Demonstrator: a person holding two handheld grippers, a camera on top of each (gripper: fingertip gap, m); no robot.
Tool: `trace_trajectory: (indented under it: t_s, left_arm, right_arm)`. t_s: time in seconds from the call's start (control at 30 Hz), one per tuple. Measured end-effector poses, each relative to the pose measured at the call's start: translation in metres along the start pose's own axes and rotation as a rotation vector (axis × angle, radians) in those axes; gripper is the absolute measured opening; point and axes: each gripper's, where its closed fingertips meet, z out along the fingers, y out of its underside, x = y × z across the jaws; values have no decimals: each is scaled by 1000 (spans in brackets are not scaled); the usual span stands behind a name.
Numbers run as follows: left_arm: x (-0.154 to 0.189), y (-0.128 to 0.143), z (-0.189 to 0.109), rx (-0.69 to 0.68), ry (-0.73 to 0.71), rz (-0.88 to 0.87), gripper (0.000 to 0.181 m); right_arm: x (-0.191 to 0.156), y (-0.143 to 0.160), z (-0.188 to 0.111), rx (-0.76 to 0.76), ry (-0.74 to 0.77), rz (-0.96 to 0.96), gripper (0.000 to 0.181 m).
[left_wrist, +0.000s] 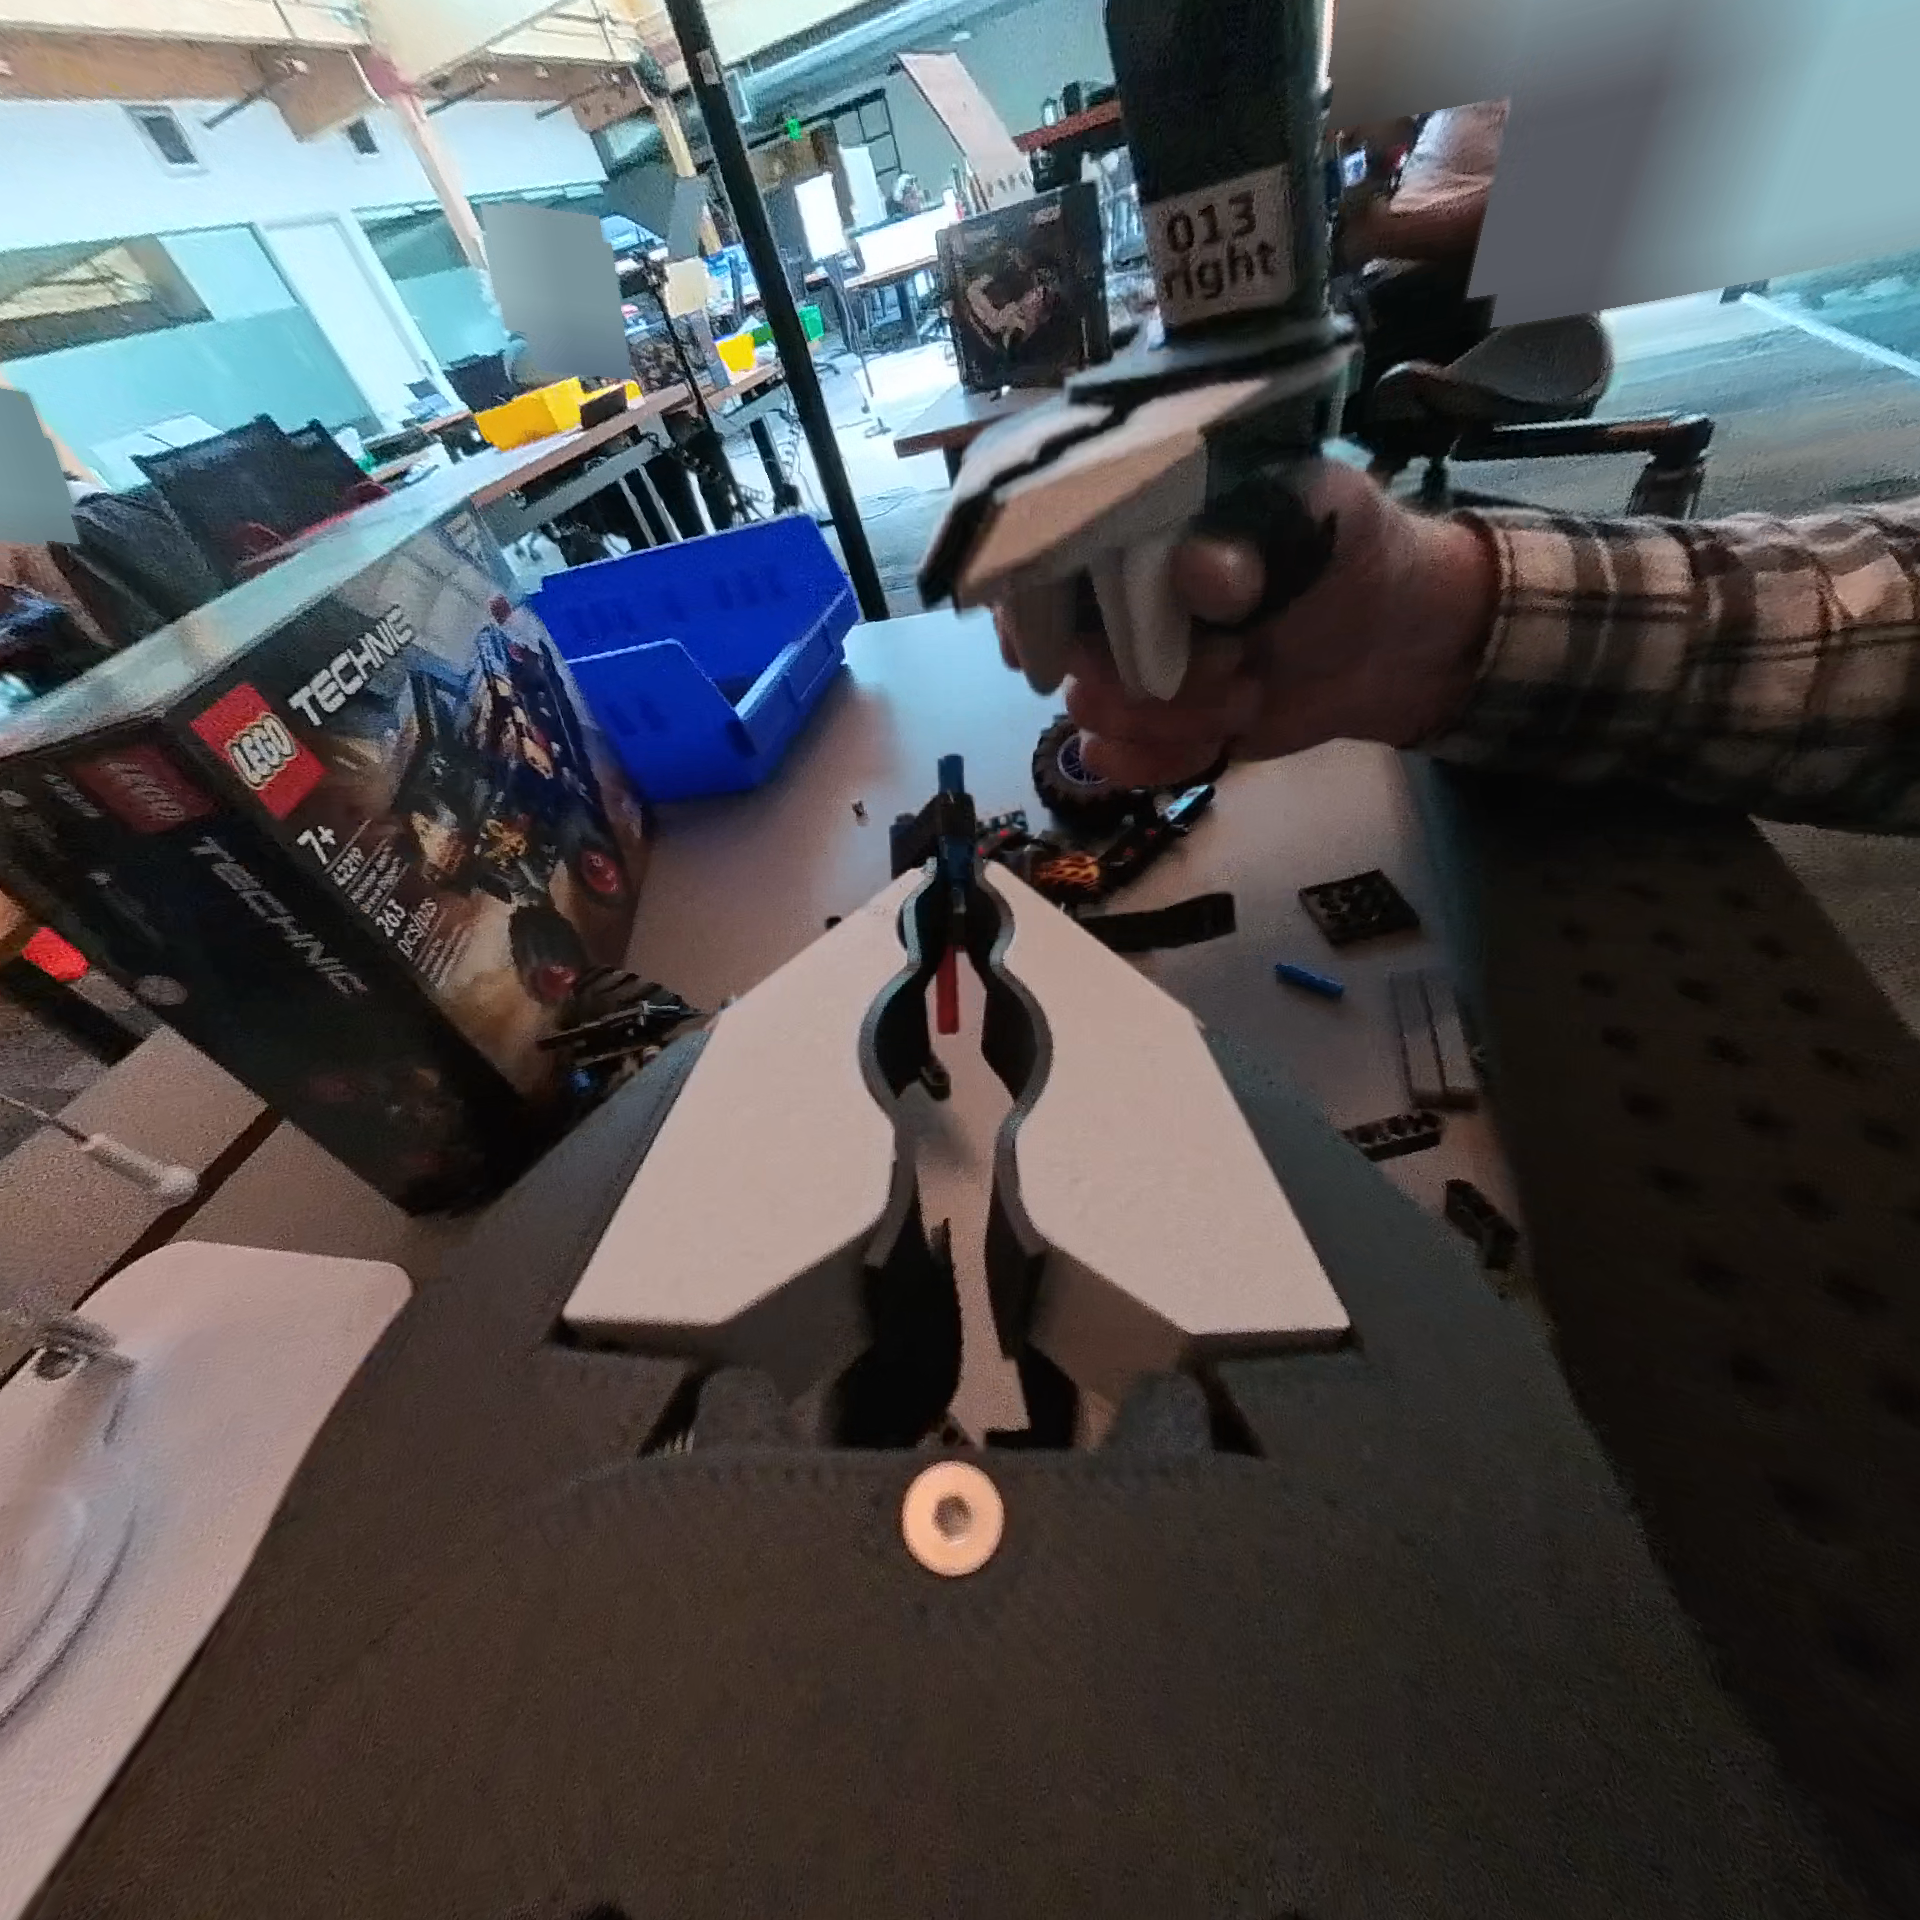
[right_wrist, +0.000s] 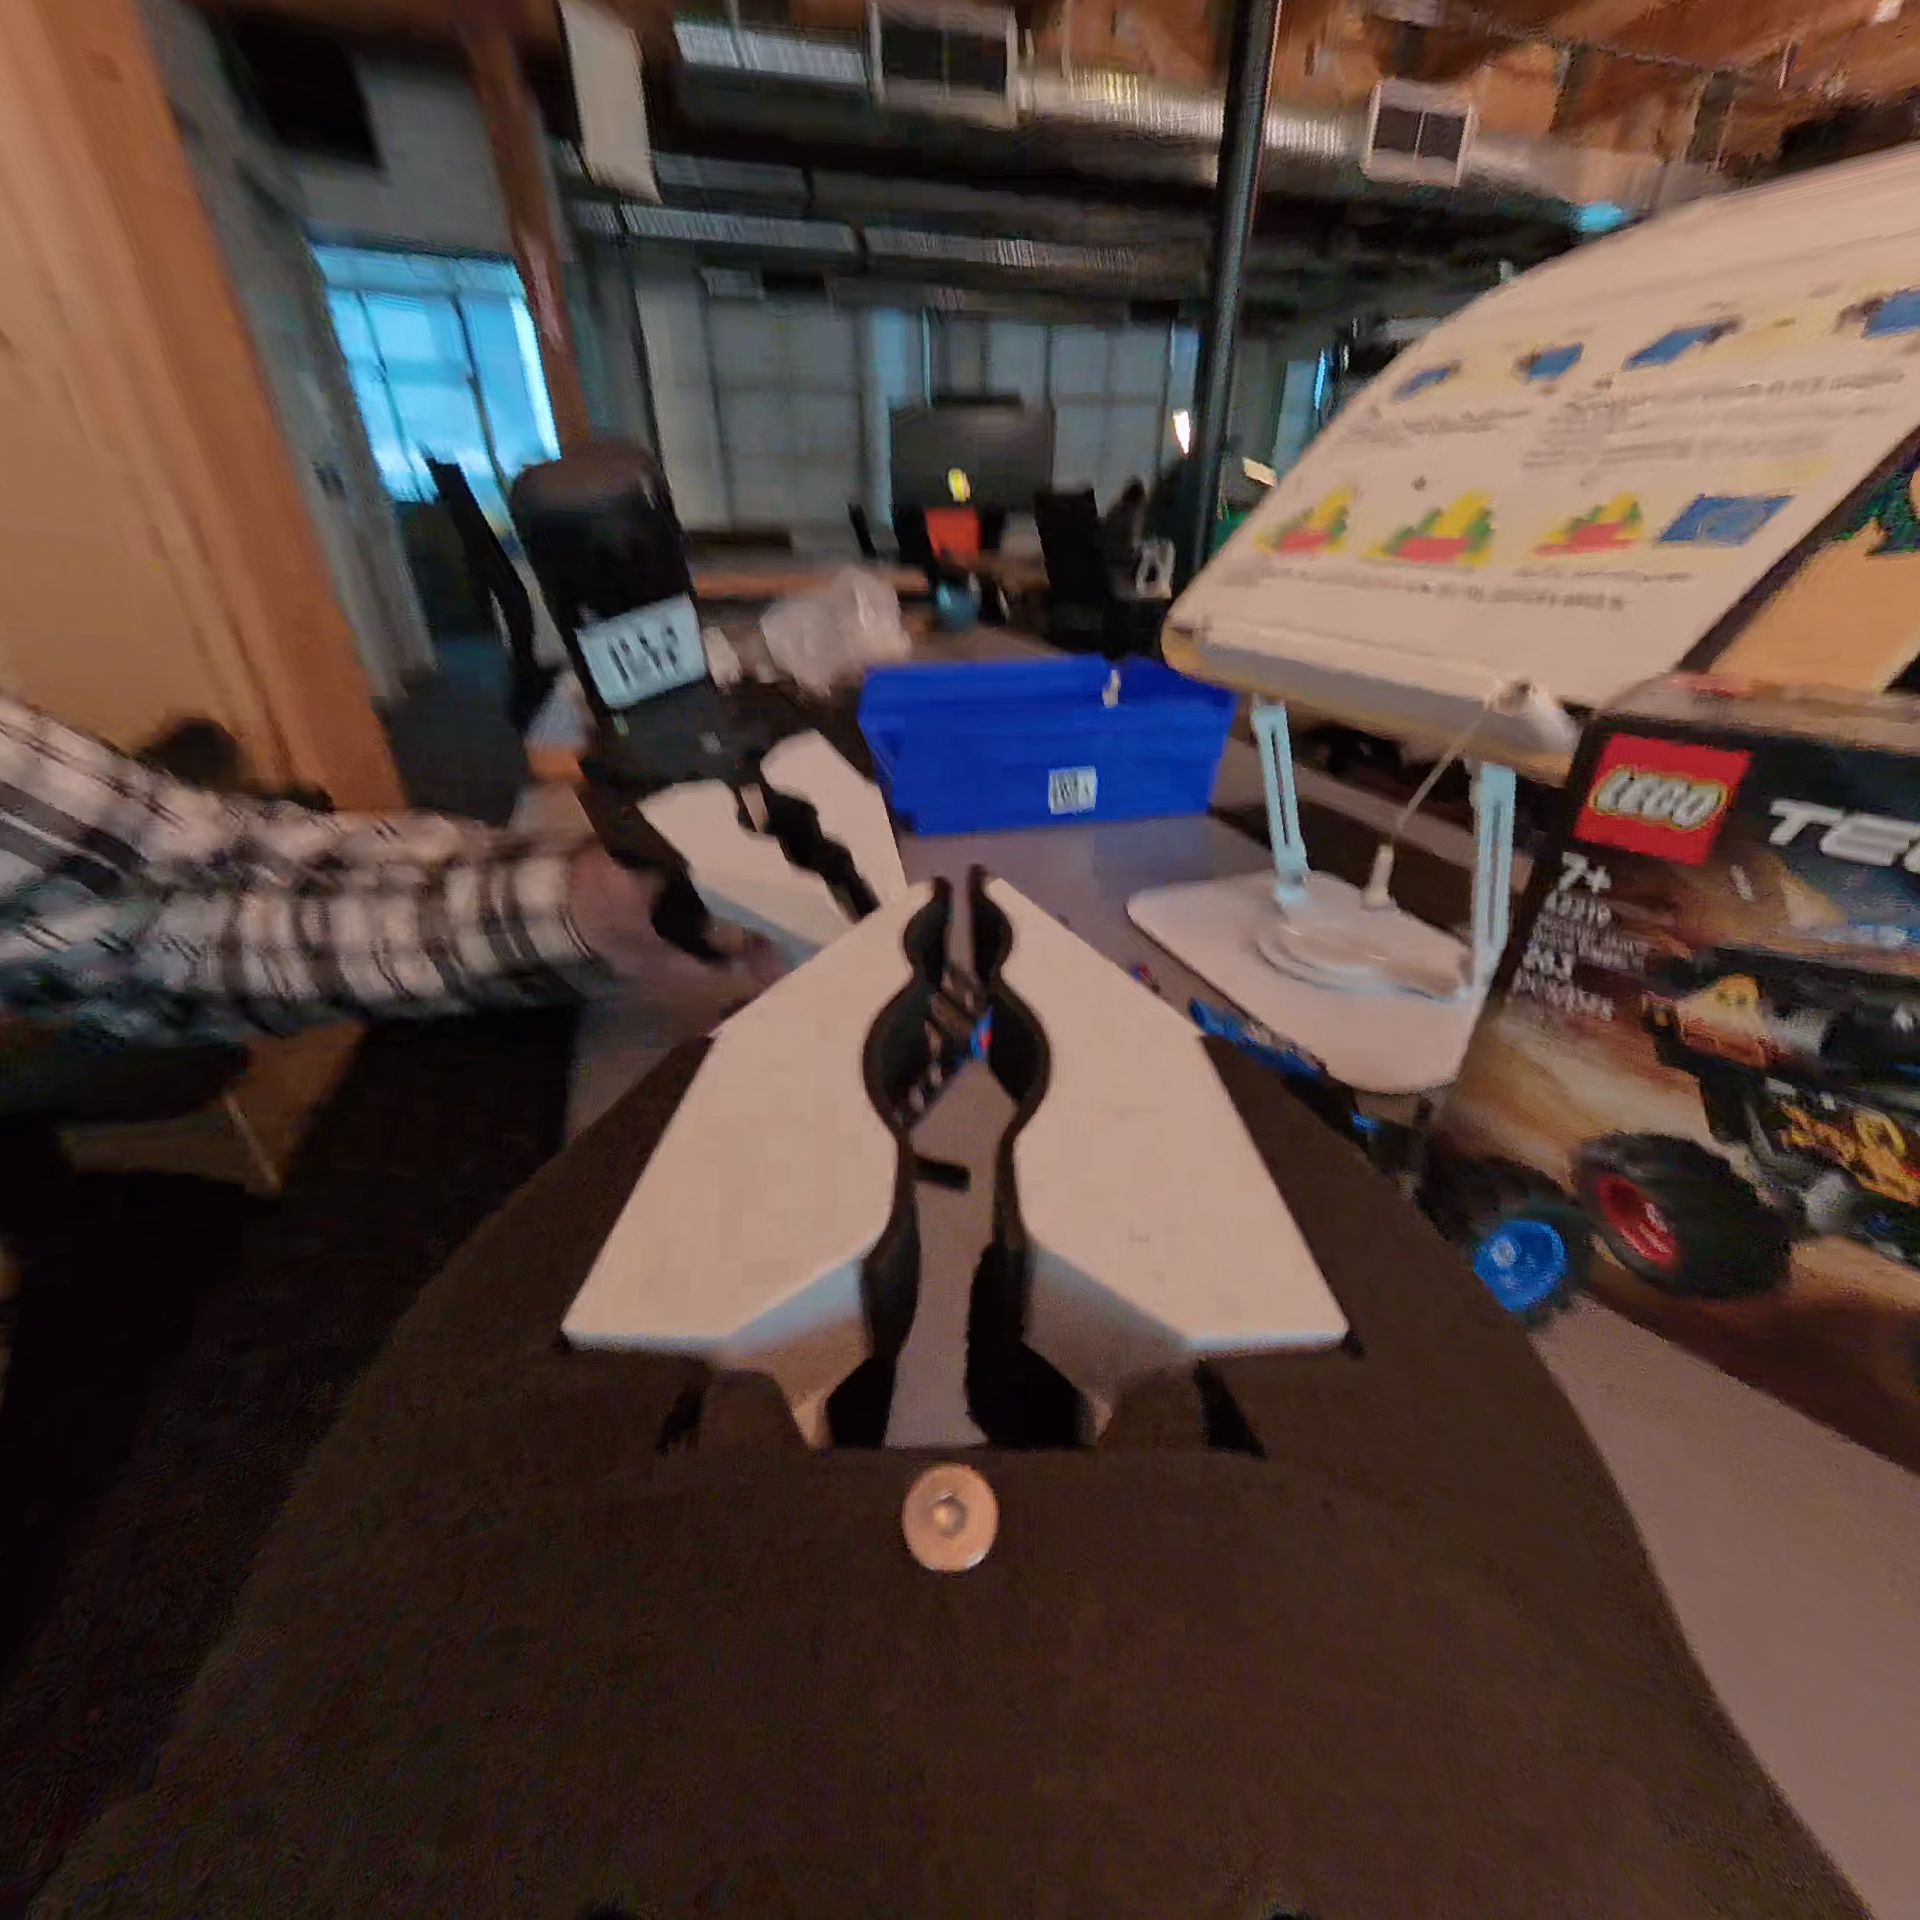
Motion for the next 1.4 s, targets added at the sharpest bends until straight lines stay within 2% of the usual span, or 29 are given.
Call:
trace_trajectory:
  t_s: [0.03, 0.1, 0.17, 0.2, 0.27, 0.4, 0.47, 0.6, 0.63, 0.73, 0.8, 0.83, 0.9, 0.97, 1.0, 1.07, 1.1, 1.17, 1.23, 1.27, 1.33, 1.4]
  left_arm:
    - [-2, -6, -1, 32, 2, -27, 1]
    - [-7, -12, -5, 83, 10, -92, 2]
    - [-8, -12, -4, 92, -1, -99, 1]
    - [-6, -15, -2, 99, 2, -104, 2]
    - [-2, -14, 2, 83, -11, -98, 2]
    - [-1, -8, 8, 62, 11, -183, 2]
    - [2, -11, 8, 83, 46, -250, 2]
    - [2, -8, 8, 58, 22, -269, 1]
    - [1, -8, 8, 61, 19, -284, 1]
    - [1, -7, 6, 50, 17, -309, 1]
    - [1, -3, 5, 28, 19, -301, 1]
    - [2, -2, 4, 23, 19, -292, 0]
    - [11, 2, 5, -48, 22, -190, 0]
    - [43, 33, 19, -222, 63, 15, 0]
    - [43, 34, 21, -247, 28, 94, 0]
    - [16, 14, 9, -146, -6, -52, 0]
    - [6, 16, 1, -144, -8, -102, 0]
    - [-4, 46, -7, -246, -26, -135, 0]
    - [-7, 55, -11, -263, -41, -117, 2]
    - [-4, 50, -10, -247, -31, -107, 14]
    - [5, 44, -5, -221, -4, -72, 28]
    - [6, 47, -2, -249, -36, 24, 31]
  right_arm:
    - [2, 11, 3, -62, 21, -7, 18]
    - [4, 33, 10, -177, 43, 2, 35]
    - [-3, 37, 18, -196, 36, -22, 33]
    - [-3, 38, 21, -202, 69, -45, 36]
    - [8, 44, 24, -245, 193, -124, 27]
    - [18, 51, 29, -357, 406, -471, 29]
    - [19, 40, 28, -374, 485, -654, 27]
    - [17, 39, 25, -414, 526, -715, 19]
    - [14, 43, 27, -423, 501, -691, 10]
    - [11, 49, 31, -382, 422, -482, 9]
    - [12, 51, 31, -417, 455, -533, 9]
    - [11, 53, 32, -389, 417, -428, 9]
    - [10, 51, 32, -291, 363, -195, 9]
    - [28, 29, 15, -139, 415, -37, 8]
    - [31, 34, 12, -141, 396, 15, 7]
    - [18, 63, 21, -295, 327, -53, 9]
    - [15, 61, 22, -298, 318, -108, 9]
    - [16, 54, 22, -249, 281, -71, 9]
    - [8, 61, 25, -232, 178, 41, 10]
    - [3, 62, 27, -225, 139, 72, 10]
    - [1, 65, 27, -215, 101, 152, 11]
    - [5, 62, 24, -196, 116, 167, 11]
